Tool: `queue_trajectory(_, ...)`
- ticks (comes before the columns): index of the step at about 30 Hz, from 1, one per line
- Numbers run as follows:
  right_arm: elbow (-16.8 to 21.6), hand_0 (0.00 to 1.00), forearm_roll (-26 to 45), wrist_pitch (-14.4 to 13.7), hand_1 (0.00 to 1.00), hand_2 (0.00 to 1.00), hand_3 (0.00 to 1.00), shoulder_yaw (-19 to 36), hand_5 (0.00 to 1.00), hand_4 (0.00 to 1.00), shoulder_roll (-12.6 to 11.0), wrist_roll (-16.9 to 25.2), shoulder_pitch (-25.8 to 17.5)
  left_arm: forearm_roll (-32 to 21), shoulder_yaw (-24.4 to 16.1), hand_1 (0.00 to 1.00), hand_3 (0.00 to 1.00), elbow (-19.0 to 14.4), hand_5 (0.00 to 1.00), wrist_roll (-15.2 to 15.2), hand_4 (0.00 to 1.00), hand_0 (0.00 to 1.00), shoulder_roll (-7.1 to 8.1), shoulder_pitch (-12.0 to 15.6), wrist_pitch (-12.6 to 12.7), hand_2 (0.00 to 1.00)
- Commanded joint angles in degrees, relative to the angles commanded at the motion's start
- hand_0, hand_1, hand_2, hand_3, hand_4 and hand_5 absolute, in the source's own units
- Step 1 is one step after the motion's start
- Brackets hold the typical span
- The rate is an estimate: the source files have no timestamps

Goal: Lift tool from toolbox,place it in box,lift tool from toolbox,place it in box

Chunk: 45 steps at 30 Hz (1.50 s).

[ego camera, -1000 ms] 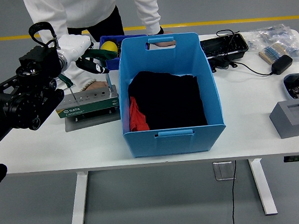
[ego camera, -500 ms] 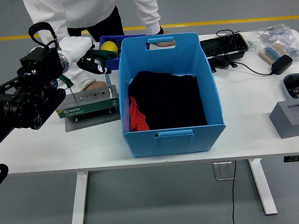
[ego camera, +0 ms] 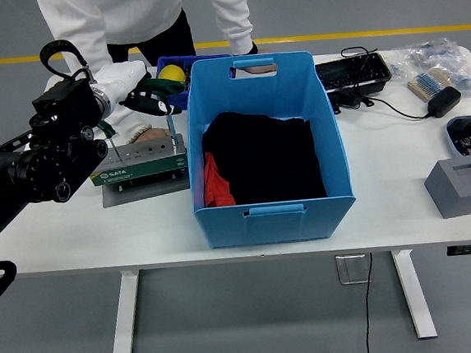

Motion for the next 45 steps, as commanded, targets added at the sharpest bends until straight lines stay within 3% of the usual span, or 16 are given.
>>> queue_trajectory(2, -0.01, 0.655, -0.03, 0.01, 0.640, 0.717, 0.567, 0.00, 0.694, 0.804, -0.02, 0.00, 0.05, -0.38, 0.22, 0.078, 0.157, 0.23, 0.685, -0.23, 0.998, 0.160, -0.13, 0.04, 0.70, 0.108)
queue_trajectory(3, -0.01, 0.654, -0.05, 0.00, 0.640, 0.716, 0.567, 0.01, 0.694, 0.803, -0.02, 0.00, 0.08, -0.53, 0.25, 0.040, 0.105, 0.34, 0.684, -0.39, 0.998, 0.123, -0.22, 0.04, 1.14, 0.075)
queue_trajectory(8, -0.02, 0.654, -0.14, -0.01, 0.640, 0.716, 0.567, 0.03, 0.694, 0.803, -0.06, 0.01, 0.20, -0.67, 0.30, 0.040, 0.105, 0.42, 0.684, -0.89, 0.998, 0.123, -0.43, -0.05, 2.45, 0.075)
queue_trajectory(9, -0.02, 0.654, -0.12, -0.02, 0.640, 0.714, 0.567, 0.03, 0.694, 0.803, -0.06, 0.02, 0.21, -0.69, 0.34, 0.002, 0.059, 0.40, 0.675, -0.95, 0.998, 0.085, -0.44, -0.06, 2.62, 0.035)
queue_trajectory(16, -0.05, 0.654, -0.15, -0.06, 0.640, 0.713, 0.567, 0.10, 0.693, 0.802, -0.01, 0.00, 0.16, -2.05, 1.02, 0.002, 0.028, 0.99, 0.664, -1.63, 0.998, 0.054, -0.70, 0.18, 5.00, 0.005)
queue_trajectory(25, -0.03, 0.654, -0.09, -0.10, 0.640, 0.713, 0.566, 0.13, 0.693, 0.802, 0.02, 0.04, -0.14, -2.83, 1.49, 0.002, 0.014, 0.47, 0.642, -2.83, 0.998, 0.043, -0.41, 0.49, 5.92, 0.002)
queue_trajectory(32, -0.08, 0.654, -1.12, -0.08, 0.640, 0.714, 0.567, 1.18, 0.692, 0.802, -0.10, -0.31, -0.58, -3.97, 2.42, 0.002, 0.010, -3.20, 0.643, -3.14, 0.998, 0.042, 1.10, 0.79, 7.30, 0.002)
queue_trajectory(34, -0.10, 0.654, -1.37, -0.14, 0.640, 0.714, 0.566, 1.54, 0.693, 0.802, -0.06, -0.42, -0.73, -4.16, 2.70, 0.002, 0.003, -4.00, 0.668, -3.12, 0.944, 0.038, 1.57, 0.70, 7.31, 0.002)
queue_trajectory(38, -0.15, 0.654, -1.65, -0.11, 0.640, 0.714, 0.566, 1.93, 0.693, 0.802, -0.07, -0.60, -0.90, -4.32, 3.17, 0.002, 0.003, -5.12, 0.668, -3.14, 0.944, 0.038, 2.76, 0.20, 6.70, 0.002)
queue_trajectory(39, -0.18, 0.654, -1.61, -0.11, 0.640, 0.714, 0.566, 1.95, 0.693, 0.802, -0.07, -0.60, -0.89, -4.42, 3.34, 0.002, 0.005, -5.27, 0.642, -3.12, 0.816, 0.038, 3.06, -0.04, 6.38, 0.002)
queue_trajectory(45, -0.25, 0.654, -1.64, 0.04, 0.640, 0.712, 0.566, 1.85, 0.693, 0.802, -0.22, -0.59, -0.78, -3.80, 3.95, 0.002, 0.008, -5.99, 0.631, -1.56, 0.795, 0.038, 4.59, -1.34, 4.43, 0.002)
